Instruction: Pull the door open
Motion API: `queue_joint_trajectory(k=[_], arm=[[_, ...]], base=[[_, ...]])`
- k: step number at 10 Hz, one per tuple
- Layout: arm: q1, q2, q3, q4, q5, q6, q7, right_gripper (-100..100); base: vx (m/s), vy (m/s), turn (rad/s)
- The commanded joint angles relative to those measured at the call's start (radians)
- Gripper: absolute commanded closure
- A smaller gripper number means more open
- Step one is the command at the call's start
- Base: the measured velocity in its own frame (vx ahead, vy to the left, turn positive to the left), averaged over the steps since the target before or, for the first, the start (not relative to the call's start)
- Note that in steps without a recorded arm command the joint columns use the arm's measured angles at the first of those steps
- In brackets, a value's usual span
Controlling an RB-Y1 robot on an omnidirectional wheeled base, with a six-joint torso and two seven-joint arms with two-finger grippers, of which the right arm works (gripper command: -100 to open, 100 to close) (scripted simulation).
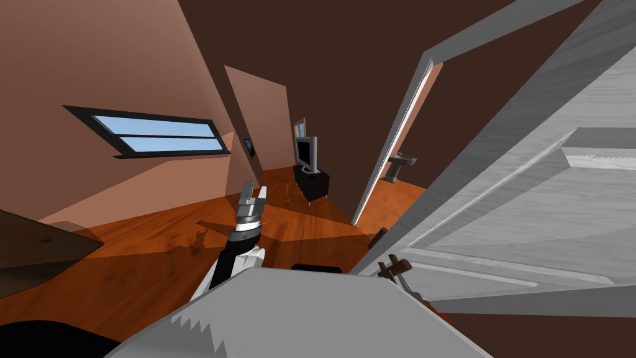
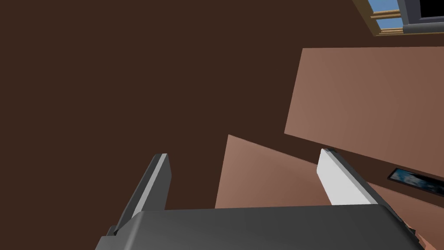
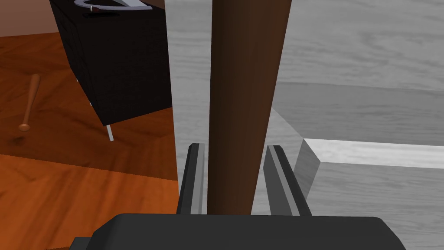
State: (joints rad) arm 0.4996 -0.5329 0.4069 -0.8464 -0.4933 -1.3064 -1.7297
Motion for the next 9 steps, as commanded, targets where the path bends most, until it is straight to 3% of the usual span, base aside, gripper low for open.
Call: queue_joint_trajectory(k=[1, 2, 3, 6, 7, 8, 9], arm=[[0.013, -0.006, 0.011, 0.022, 0.008, -0.031, -0.015, 100], [0.016, -0.009, 0.015, 0.029, 0.012, -0.042, -0.02, 100], [0.011, -0.009, 0.011, 0.017, 0.009, -0.032, -0.015, 100], [-0.002, 0.006, 0.034, 0.087, 0.037, -0.099, -0.028, 100], [-0.008, 0.014, 0.046, 0.124, 0.052, -0.135, -0.034, 100], [-0.008, 0.014, 0.046, 0.124, 0.052, -0.135, -0.034, 100], [-0.015, 0.023, 0.06, 0.166, 0.069, -0.175, -0.04, 100]], base=[[-0.053, -0.011, 0.027], [-0.044, -0.006, 0.019], [-0.017, 0.001, 0.006], [0.012, 0.018, -0.009], [0.01, 0.023, -0.016], [0.004, 0.023, -0.011], [0.001, 0.023, -0.001]])
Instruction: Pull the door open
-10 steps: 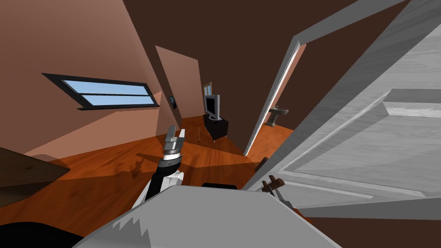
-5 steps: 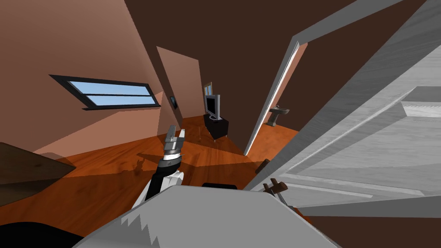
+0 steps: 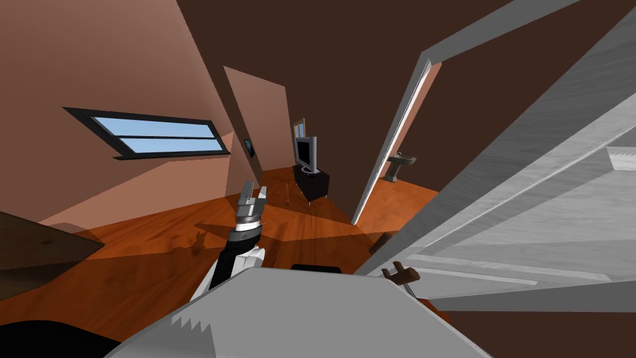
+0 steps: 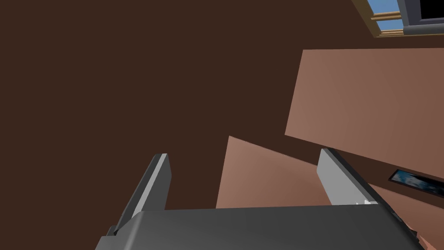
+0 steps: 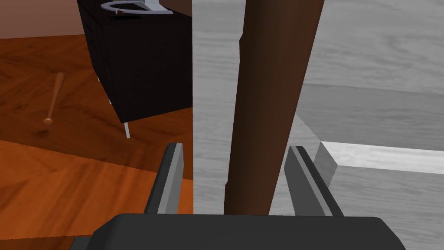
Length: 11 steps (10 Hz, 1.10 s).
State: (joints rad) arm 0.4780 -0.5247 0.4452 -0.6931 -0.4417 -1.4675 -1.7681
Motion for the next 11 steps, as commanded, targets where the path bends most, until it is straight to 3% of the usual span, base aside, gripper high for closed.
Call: queue_joint_trajectory(k=[1, 4, 5, 7, 8, 10, 11], arm=[[0.004, 0.017, 0.026, 0.027, 0.023, -0.028, -0.004, 100], [-0.006, 0.033, 0.054, 0.116, 0.057, -0.116, -0.017, 100], [-0.011, 0.033, 0.054, 0.16, 0.057, -0.116, -0.017, 100], [-0.006, 0.033, 0.054, 0.116, 0.057, -0.116, -0.017, 100], [-0.008, 0.036, 0.063, 0.144, 0.068, -0.145, -0.021, 100], [-0.008, 0.036, 0.063, 0.143, 0.068, -0.145, -0.021, 100], [-0.009, 0.038, 0.067, 0.158, 0.073, -0.16, -0.023, 100]], base=[[-0.009, 0.021, -0.009], [-0.018, -0.003, -0.019], [-0.019, -0.024, 0.009], [-0.005, -0.004, -0.012], [-0.01, -0.02, -0.007], [-0.011, -0.016, 0.002], [-0.007, -0.014, -0.008]])
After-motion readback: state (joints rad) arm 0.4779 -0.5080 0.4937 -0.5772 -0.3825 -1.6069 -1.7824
